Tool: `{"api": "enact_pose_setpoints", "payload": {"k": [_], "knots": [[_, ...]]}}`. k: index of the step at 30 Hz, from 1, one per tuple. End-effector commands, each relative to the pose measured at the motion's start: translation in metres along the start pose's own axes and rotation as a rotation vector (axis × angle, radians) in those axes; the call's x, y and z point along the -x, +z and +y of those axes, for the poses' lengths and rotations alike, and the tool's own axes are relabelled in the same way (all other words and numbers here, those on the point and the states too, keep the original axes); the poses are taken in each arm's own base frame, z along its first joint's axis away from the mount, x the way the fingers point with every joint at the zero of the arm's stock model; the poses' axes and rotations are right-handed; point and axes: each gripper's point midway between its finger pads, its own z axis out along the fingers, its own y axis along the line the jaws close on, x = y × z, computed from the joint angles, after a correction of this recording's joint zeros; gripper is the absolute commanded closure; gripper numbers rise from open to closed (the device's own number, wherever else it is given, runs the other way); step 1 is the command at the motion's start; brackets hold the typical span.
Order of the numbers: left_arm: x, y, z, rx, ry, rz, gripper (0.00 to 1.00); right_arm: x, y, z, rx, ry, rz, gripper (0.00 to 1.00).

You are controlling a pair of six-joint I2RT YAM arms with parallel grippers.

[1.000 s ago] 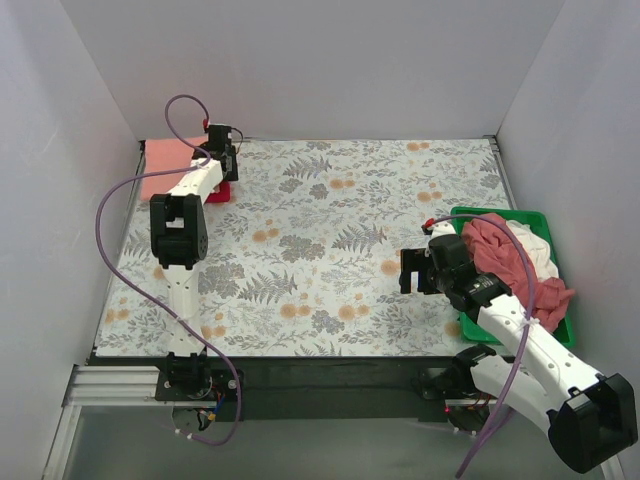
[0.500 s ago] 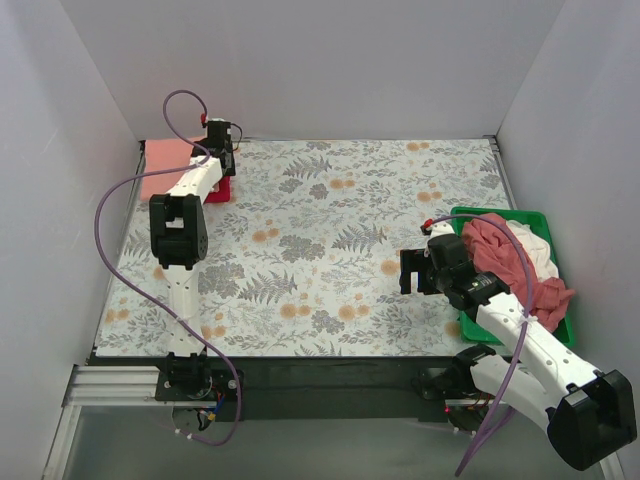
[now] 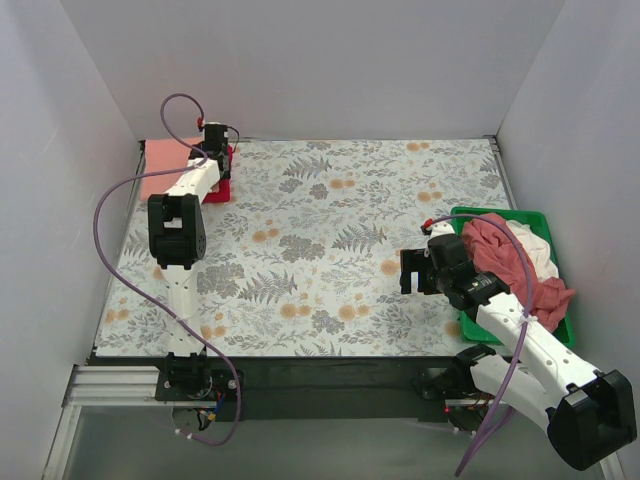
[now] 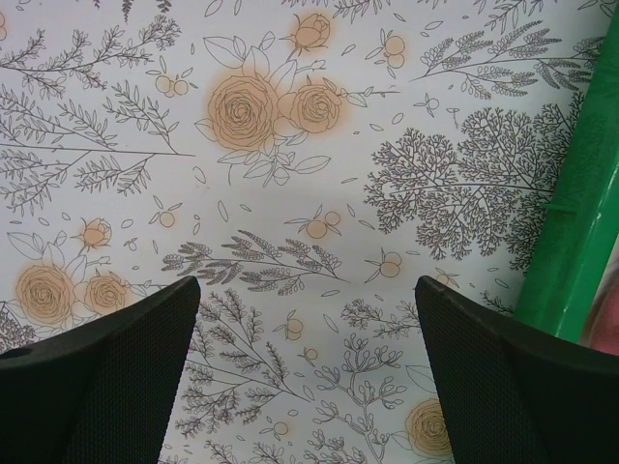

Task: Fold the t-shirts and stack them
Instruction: Neatly place the folded tshirt to the corner

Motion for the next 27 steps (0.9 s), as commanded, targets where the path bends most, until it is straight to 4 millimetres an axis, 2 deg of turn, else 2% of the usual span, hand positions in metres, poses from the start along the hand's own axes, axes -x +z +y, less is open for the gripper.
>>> {"api": "enact_pose_setpoints", "payload": {"k": [1,5,10,12,16,20,23,25,27], "knots": [[0.011,-0.007,0.008,0.0,-0.016,-0.027,0.52,0.011,-0.004,-0.002,-0.015,0.006,-0.034,0.02],[0.006,-0.006,0.0,-0.042,-0.015,-0.014,0.53,0.01,-0.004,-0.003,-0.017,0.007,-0.033,0.02],[0.01,-0.008,0.003,-0.024,-0.023,-0.022,0.9,0.011,-0.005,-0.004,-0.022,0.008,-0.038,0.02],[0.014,-0.01,0.005,-0.022,-0.029,-0.031,1.0,0.012,-0.005,-0.004,-0.023,0.009,-0.041,0.02],[0.029,-0.02,0.008,-0.031,-0.038,-0.064,1.0,0.013,-0.008,-0.004,-0.022,0.009,-0.054,0.02],[0.06,-0.046,0.013,-0.064,-0.074,-0.133,1.0,0.015,-0.009,-0.005,-0.025,0.015,-0.064,0.02],[0.074,-0.061,0.011,-0.108,-0.088,-0.172,1.0,0.015,-0.01,-0.005,-0.027,0.013,-0.065,0.02],[0.08,-0.068,0.012,-0.127,-0.089,-0.196,1.0,0.014,-0.009,-0.006,-0.028,0.016,-0.064,0.02],[0.076,-0.066,0.01,-0.127,-0.074,-0.19,1.0,0.014,-0.01,-0.005,-0.024,0.013,-0.064,0.02]]}}
